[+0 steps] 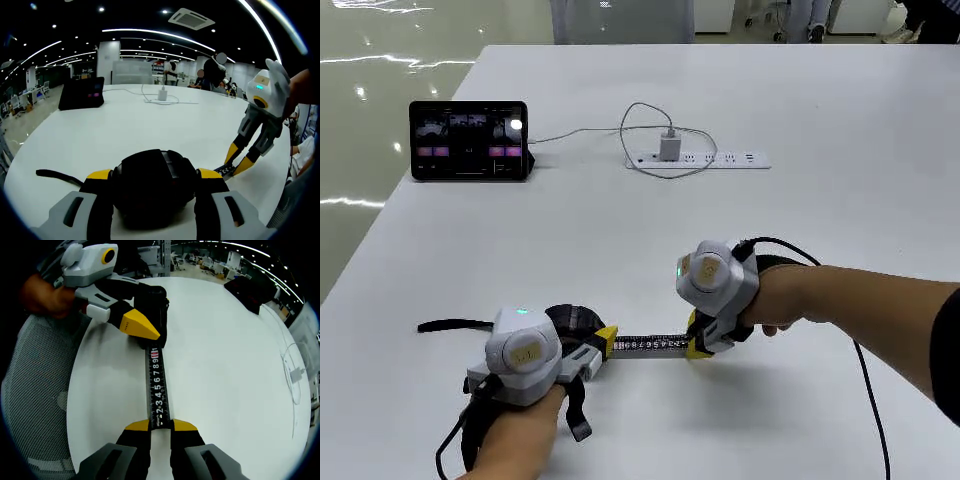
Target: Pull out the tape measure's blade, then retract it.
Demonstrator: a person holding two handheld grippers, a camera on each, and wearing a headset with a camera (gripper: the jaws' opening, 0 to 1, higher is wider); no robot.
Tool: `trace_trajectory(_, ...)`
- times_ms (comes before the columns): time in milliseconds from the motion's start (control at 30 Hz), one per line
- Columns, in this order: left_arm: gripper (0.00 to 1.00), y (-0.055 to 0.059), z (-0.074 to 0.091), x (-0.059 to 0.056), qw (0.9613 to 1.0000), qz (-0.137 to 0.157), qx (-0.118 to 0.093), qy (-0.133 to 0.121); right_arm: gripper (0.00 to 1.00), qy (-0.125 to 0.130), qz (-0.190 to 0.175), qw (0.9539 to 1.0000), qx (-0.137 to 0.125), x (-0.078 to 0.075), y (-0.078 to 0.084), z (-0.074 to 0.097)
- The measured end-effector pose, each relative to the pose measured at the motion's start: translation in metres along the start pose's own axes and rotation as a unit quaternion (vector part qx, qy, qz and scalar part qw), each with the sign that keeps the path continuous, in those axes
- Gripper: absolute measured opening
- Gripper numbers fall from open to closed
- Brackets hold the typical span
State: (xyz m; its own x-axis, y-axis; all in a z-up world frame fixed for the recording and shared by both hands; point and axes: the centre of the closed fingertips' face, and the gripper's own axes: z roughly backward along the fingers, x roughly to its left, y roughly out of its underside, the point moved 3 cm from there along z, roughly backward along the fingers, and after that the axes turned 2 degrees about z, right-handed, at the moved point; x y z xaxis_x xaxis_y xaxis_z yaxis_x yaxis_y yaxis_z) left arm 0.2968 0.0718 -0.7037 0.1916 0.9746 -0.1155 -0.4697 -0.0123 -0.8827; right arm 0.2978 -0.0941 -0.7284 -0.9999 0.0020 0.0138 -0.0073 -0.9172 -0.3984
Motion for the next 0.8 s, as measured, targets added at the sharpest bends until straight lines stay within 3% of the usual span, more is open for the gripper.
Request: trace_trajectory(800,0.62,0.0,0.0003,-0.0004,1.0,0.002,0.0,0.001,0.11,-0.006,0.01,0.9997,-0.022,0.0016,-0.0082,-0.0045)
